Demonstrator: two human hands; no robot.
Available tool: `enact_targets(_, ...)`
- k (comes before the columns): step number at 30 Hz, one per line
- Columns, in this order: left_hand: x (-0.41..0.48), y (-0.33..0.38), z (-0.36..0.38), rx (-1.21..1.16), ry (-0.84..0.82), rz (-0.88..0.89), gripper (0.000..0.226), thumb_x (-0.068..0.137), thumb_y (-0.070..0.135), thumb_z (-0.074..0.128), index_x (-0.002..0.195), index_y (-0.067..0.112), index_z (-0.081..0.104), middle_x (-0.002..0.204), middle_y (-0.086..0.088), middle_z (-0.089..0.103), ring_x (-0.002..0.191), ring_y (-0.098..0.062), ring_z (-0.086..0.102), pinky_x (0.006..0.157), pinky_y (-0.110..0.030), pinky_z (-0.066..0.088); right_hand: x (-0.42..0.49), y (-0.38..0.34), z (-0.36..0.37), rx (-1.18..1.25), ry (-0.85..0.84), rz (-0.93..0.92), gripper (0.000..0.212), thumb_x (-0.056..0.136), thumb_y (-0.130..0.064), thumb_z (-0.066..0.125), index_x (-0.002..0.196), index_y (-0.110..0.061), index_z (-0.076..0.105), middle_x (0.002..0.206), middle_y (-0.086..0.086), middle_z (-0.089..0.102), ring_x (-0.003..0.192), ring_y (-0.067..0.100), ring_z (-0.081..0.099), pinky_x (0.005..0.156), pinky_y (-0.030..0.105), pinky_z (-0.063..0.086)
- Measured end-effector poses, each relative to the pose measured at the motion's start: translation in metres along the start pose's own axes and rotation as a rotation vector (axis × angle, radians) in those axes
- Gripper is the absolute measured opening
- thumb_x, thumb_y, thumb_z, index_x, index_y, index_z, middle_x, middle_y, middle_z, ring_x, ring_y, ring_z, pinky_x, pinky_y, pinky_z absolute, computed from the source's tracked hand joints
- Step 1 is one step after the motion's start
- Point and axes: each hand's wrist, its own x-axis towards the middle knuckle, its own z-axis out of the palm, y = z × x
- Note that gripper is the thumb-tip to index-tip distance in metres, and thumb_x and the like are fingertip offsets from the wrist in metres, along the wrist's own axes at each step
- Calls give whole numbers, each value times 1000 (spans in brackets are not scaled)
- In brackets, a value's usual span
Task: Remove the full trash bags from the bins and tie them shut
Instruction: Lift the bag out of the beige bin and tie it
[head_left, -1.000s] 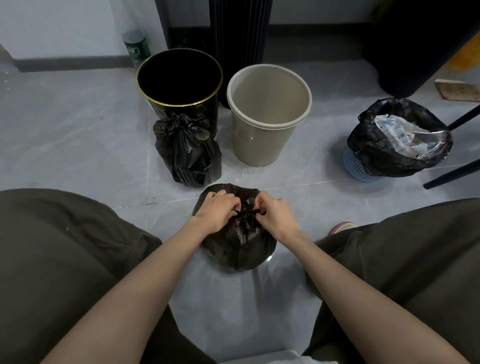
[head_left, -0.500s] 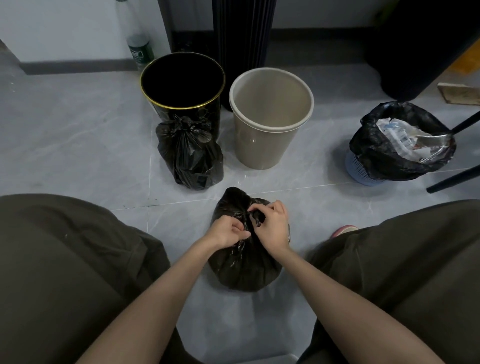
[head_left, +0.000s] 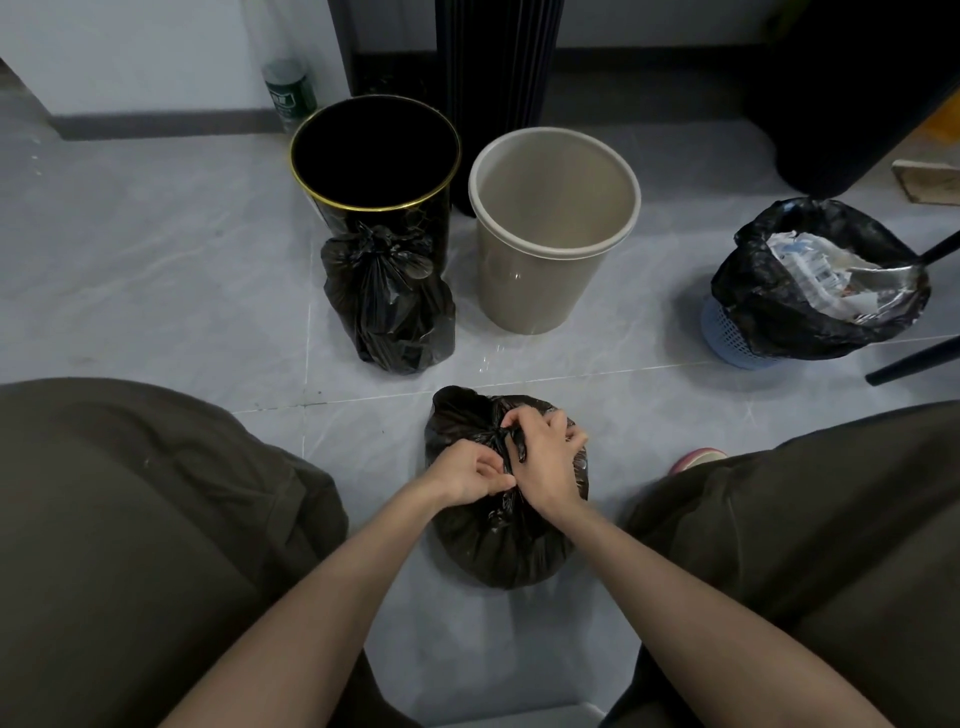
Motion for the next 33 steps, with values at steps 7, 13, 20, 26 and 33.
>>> enact_targets(7,-5,13,-43,71,210,13,32,85,43,62,63,21,67,60,5,67,57,-9,60,71,-27,53,3,5,-1,55,38,27,12,92,-23,55,102,-28,56,80,-18,36,94,12,36,79,27,13)
enact_targets(13,0,11,-43,232,372,262,15,87,30,63,96,28,74,94,8,70,83,-6,61,80,-25,49,4,12,2,-2,25,9,9,93,-39,49,101,-37,52,97,-8,53,98,18,44,78,23,11)
enact_targets(20,6,12,-37,244,338,283,16,85,28,66,98,25,75,89,7,67,85,-9,59,82,-28,47,3,10,-5,-47,27,-89,16,93,-38,52,101,-26,58,91,-5,45,89,18,37,78,23,12)
enact_targets(26,9,11,-49,208,210,308,15,83,18,70,97,16,76,79,8,63,72,1,56,74,-15,43,3,12,-5,14,11,-142,9,89,-23,60,97,-25,58,86,-4,45,83,11,28,81,24,24)
enact_targets(33,9,14,-55,357,130,304,14,87,20,65,96,17,75,89,7,69,73,1,57,77,-17,46,10,18,4,-2,-50,-150,24,84,-17,61,96,-35,53,81,-5,51,83,16,44,73,18,18)
